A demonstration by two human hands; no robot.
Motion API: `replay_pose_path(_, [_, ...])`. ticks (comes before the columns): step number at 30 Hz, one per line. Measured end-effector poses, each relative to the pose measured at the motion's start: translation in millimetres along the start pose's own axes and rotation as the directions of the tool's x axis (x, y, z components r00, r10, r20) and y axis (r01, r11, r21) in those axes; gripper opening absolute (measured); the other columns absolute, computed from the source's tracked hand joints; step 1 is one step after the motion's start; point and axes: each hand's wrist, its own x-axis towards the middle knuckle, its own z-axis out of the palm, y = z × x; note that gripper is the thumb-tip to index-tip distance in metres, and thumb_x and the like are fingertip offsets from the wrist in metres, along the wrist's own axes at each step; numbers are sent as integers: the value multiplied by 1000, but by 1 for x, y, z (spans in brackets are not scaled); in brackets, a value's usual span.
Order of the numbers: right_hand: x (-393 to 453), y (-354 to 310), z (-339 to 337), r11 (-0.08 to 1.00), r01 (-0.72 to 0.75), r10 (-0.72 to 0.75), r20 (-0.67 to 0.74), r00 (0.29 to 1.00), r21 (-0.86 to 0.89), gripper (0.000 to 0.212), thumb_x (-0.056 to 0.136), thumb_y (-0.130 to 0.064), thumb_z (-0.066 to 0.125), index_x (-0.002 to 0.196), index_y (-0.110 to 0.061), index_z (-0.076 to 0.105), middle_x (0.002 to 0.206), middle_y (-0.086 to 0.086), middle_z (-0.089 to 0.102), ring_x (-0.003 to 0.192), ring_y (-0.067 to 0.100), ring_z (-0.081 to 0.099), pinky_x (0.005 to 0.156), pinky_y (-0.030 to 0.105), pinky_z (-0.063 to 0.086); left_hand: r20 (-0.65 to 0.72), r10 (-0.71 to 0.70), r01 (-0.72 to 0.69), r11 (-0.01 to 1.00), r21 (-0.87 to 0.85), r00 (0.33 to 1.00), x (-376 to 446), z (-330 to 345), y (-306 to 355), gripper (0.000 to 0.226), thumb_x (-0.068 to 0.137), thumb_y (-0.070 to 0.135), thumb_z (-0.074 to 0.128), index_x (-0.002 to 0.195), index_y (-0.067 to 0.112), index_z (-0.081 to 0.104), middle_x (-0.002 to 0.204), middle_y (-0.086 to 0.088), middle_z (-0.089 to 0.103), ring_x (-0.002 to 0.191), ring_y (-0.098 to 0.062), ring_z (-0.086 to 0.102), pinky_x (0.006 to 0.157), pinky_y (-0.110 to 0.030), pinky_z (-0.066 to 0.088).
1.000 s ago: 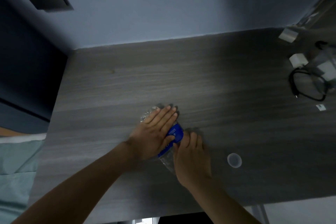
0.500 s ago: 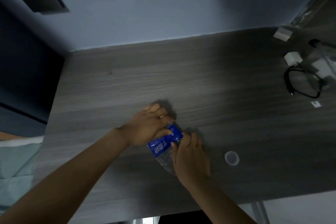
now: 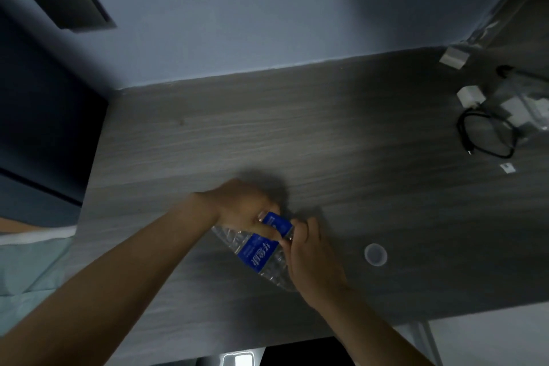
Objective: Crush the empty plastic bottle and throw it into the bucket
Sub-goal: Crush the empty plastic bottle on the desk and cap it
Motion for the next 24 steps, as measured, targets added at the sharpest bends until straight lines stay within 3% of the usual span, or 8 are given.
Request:
replay_pose_path(4, [-2, 2, 1, 998, 52, -52, 3, 999, 24, 34, 90, -36, 41, 109, -9, 51, 106, 11, 56, 70, 14, 53, 56, 18, 36, 36, -25, 29, 991, -131, 999, -3, 2, 2, 31, 82, 47, 58, 107, 29, 62, 103, 4, 70, 93, -13, 62, 88, -36, 46])
replay_pose_path(6, [0, 5, 1, 998, 52, -53, 38, 998, 25, 37, 92, -39, 34, 114, -12, 46, 113, 8, 51, 74, 9, 46, 60, 18, 35, 12, -47, 48, 987, -156, 999, -4, 5, 2, 28, 82, 45, 59, 104, 28, 63, 101, 4, 71, 87, -10, 61, 83, -32, 45])
replay_pose_path(10, [3, 7, -7, 995, 57, -62, 54, 997, 81, 47, 92, -44, 29, 127, -15, 38, 124, 6, 46, 94, 14, 55, 71, 18, 39, -7, -89, 86, 974, -210, 996, -9, 8, 1, 24, 82, 45, 59, 99, 30, 65, 95, 5, 71, 77, -6, 58, 75, -29, 44])
replay_pose_path(13, [1, 10, -21, 983, 39, -42, 12, 999, 178, 47, 90, -40, 39, 129, -14, 41, 130, 9, 46, 109, 22, 54, 87, 31, 46, -28, -162, 147, 949, -278, 986, -17, 9, -6, 23, 79, 48, 61, 96, 33, 66, 81, 15, 67, 70, 0, 56, 69, -27, 40])
replay_pose_path(17, [-8, 42, -52, 994, -31, 42, -106, 993, 107, 31, 82, -23, 60, 109, -9, 59, 115, 18, 58, 102, 35, 59, 88, 43, 48, -69, -234, 184, 888, -421, 970, -30, 12, -9, 17, 75, 48, 66, 86, 36, 68, 69, 22, 63, 67, 7, 56, 67, -24, 40])
replay_pose_path(20, [-22, 71, -70, 989, -147, 148, -10, 989, 2, 44, 74, -26, 69, 114, -10, 57, 117, 19, 57, 107, 38, 54, 91, 48, 48, -84, -246, 172, 847, -502, 966, -38, 13, -7, 5, 75, 43, 69, 77, 40, 67, 73, 18, 67, 70, 2, 60, 74, -28, 45])
replay_pose_path(22, [-32, 84, -75, 975, -200, 208, 79, 975, -92, 54, 69, -32, 73, 117, -15, 55, 118, 16, 56, 111, 35, 51, 92, 45, 46, -96, -256, 168, 832, -528, 962, -43, 14, -5, 8, 75, 40, 70, 81, 35, 69, 81, 8, 72, 77, -9, 65, 82, -35, 49])
replay_pose_path(24, [-39, 88, -75, 969, -213, 226, 110, 968, -123, 49, 69, -30, 73, 114, -16, 57, 118, 13, 57, 110, 32, 52, 91, 41, 47, -101, -264, 169, 822, -544, 959, -47, 15, -3, 12, 76, 37, 70, 85, 29, 71, 87, -2, 74, 84, -19, 68, 86, -41, 50])
